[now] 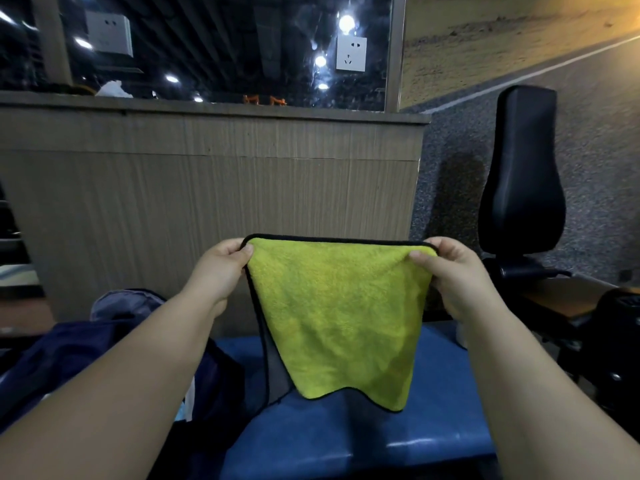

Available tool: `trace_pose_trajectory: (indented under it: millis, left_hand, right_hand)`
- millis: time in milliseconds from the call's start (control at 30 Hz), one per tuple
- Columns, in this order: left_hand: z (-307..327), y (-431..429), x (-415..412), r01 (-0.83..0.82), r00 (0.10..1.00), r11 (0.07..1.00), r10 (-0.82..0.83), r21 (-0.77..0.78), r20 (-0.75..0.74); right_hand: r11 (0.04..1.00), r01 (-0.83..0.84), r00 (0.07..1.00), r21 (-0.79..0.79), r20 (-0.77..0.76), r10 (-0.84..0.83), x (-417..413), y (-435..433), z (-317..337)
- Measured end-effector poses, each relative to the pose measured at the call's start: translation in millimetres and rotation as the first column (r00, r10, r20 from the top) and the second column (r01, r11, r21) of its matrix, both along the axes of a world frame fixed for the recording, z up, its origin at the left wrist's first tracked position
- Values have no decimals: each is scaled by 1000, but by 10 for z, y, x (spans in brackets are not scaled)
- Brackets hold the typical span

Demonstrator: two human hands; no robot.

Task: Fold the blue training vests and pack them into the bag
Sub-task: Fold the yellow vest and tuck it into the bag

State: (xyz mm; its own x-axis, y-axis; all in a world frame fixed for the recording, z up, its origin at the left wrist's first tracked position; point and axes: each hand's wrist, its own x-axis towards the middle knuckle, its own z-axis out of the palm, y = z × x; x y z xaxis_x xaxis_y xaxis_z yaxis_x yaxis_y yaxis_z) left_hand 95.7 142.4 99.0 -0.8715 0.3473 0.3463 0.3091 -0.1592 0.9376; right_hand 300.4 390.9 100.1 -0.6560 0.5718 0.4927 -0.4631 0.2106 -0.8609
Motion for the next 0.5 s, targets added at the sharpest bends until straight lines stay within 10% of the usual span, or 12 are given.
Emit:
trace_pose_trajectory:
  millis: [367, 500]
  left_hand:
    - [-211, 171, 113, 18, 992, 1000, -15, -25, 126]
    - [-174, 159, 164, 53, 977, 997, -64, 58, 202]
  right_hand:
    - [852, 317, 928, 417, 48, -369, -11, -262, 217]
    - [804, 487, 857, 341, -9, -515, -4, -182, 175]
